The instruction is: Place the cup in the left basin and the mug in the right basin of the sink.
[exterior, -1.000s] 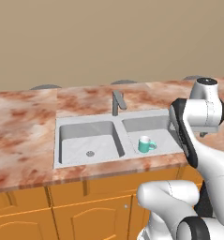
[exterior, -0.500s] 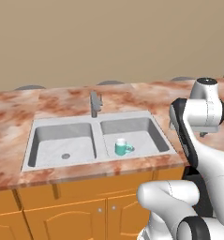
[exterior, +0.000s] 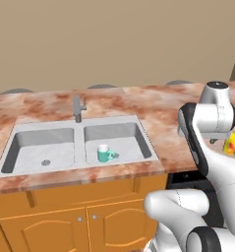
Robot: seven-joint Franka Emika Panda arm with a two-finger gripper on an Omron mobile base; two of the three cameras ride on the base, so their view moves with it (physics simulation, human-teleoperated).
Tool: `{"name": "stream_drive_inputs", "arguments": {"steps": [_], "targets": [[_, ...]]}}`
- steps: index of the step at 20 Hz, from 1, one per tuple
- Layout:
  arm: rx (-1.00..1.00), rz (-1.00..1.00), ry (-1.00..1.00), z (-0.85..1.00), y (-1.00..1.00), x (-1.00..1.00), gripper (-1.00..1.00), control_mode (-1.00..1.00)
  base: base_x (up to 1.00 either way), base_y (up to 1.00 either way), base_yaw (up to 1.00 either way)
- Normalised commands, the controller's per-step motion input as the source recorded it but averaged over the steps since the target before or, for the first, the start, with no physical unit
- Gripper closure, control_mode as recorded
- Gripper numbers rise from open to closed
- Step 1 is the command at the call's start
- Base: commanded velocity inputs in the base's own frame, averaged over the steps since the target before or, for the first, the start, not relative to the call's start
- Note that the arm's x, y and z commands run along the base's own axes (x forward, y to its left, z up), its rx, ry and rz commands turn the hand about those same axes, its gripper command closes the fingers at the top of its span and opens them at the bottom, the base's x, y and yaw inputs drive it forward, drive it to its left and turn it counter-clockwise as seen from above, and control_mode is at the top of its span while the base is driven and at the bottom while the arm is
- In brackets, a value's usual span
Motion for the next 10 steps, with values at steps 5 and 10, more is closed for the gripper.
{"name": "stream_drive_inputs", "arguments": {"steps": [5,10], "targets": [[0.00,0.00,0.00,0.00,0.00,0.00,-1.00,1.00,-0.22,-0.43,0.03],[0.00,0.00,0.00,0.00,0.00,0.00,-1.00,1.00,-0.05,-0.32,0.05]]}}
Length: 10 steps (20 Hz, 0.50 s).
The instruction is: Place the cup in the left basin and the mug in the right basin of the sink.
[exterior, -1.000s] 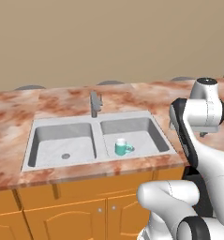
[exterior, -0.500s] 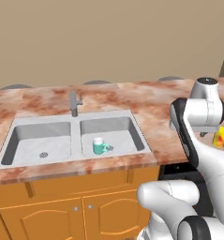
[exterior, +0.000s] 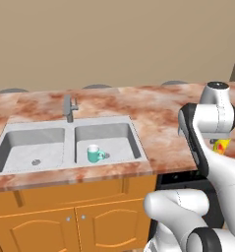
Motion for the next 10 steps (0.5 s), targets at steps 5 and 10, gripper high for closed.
{"name": "stream_drive_inputs", "arguments": {"steps": [5,10], "targets": [[0.00,0.00,0.00,0.00,0.00,0.00,-1.00,1.00,0.00,-0.17,0.00],[0.00,0.00,0.00,0.00,0.00,0.00,-1.00,1.00,0.00,-0.38,0.04]]}}
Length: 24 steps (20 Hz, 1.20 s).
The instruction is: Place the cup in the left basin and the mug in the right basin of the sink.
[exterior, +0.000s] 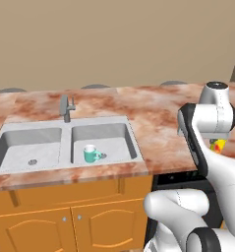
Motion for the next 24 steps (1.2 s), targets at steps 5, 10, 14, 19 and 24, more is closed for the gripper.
{"name": "stream_drive_inputs", "arguments": {"steps": [5,10,14,19,24], "targets": [[0.00,0.00,0.00,0.00,0.00,0.00,-1.00,1.00,0.00,-0.20,0.14],[0.00,0.00,0.00,0.00,0.00,0.00,-1.00,1.00,0.08,0.02,0.05],[0.00,0.00,0.00,0.00,0.00,0.00,-1.00,1.00,0.23,0.00,0.01],[0.00,0.00,0.00,0.00,0.00,0.00,-1.00,1.00,0.20,-0.04,0.02],[0.00,0.00,0.00,0.00,0.00,0.00,-1.00,1.00,0.02,0.07,0.06]]}}
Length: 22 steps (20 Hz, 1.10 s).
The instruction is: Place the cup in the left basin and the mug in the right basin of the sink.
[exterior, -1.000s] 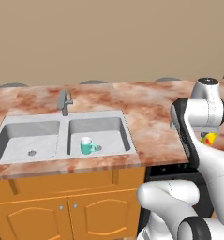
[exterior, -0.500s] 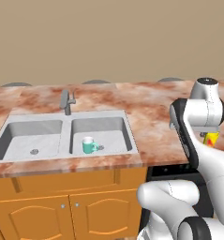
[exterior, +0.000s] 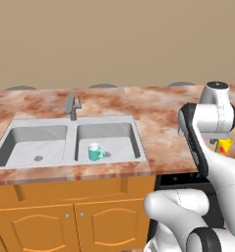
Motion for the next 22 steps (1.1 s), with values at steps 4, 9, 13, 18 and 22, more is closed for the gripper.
{"name": "stream_drive_inputs", "arguments": {"steps": [4,9,13,18,22], "targets": [[0.00,0.00,0.00,0.00,0.00,0.00,-1.00,1.00,0.21,0.30,0.00],[0.00,0.00,0.00,0.00,0.00,0.00,-1.00,1.00,0.22,0.19,0.00],[0.00,0.00,0.00,0.00,0.00,0.00,-1.00,1.00,0.27,0.19,0.00],[0.00,0.00,0.00,0.00,0.00,0.00,-1.00,1.00,0.33,0.22,0.00],[0.00,0.00,0.00,0.00,0.00,0.00,-1.00,1.00,0.25,0.23,0.00]]}}
